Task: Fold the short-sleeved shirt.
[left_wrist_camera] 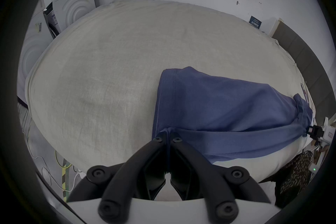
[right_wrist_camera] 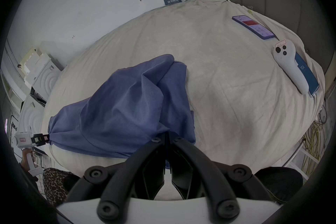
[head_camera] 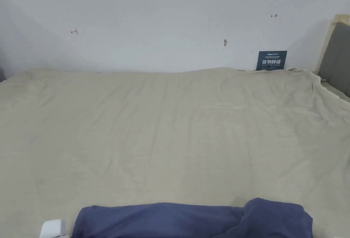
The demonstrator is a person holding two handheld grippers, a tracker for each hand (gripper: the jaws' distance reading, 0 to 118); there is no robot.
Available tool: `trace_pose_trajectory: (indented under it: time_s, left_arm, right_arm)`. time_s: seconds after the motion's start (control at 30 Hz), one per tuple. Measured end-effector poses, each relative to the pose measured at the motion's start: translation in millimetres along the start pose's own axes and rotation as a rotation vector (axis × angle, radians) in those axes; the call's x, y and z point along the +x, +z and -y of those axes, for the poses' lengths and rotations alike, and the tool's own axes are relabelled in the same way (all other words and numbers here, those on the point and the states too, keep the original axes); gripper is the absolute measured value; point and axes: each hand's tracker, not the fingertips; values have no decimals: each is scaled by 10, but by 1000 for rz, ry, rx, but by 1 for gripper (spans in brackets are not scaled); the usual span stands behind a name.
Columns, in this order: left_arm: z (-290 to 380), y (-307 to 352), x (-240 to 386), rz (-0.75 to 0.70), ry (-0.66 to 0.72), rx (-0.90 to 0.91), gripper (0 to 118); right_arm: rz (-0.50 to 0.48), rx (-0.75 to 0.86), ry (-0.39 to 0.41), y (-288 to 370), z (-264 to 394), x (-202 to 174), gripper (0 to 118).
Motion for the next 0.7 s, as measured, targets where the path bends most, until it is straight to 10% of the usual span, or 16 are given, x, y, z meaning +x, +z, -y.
trace_pose_trajectory:
  time_s: [0.1, 0.17, 0.27, 0.7]
  left_arm:
    - [-15, 79, 16, 19, 2, 10, 20]
    - [-49, 165, 25, 23, -1, 27, 65]
    - [-156, 433, 82, 29, 10, 119, 104]
    - [-799, 1355, 467, 47, -52, 493, 108]
  right_arm:
    - [-15, 22, 6, 153, -38, -62, 20]
    - [-4, 65, 40, 295, -110, -135, 60]
    - [-19, 172, 82, 608, -331, -311, 72]
    - [41, 593, 275, 1489, -934, -1191, 72]
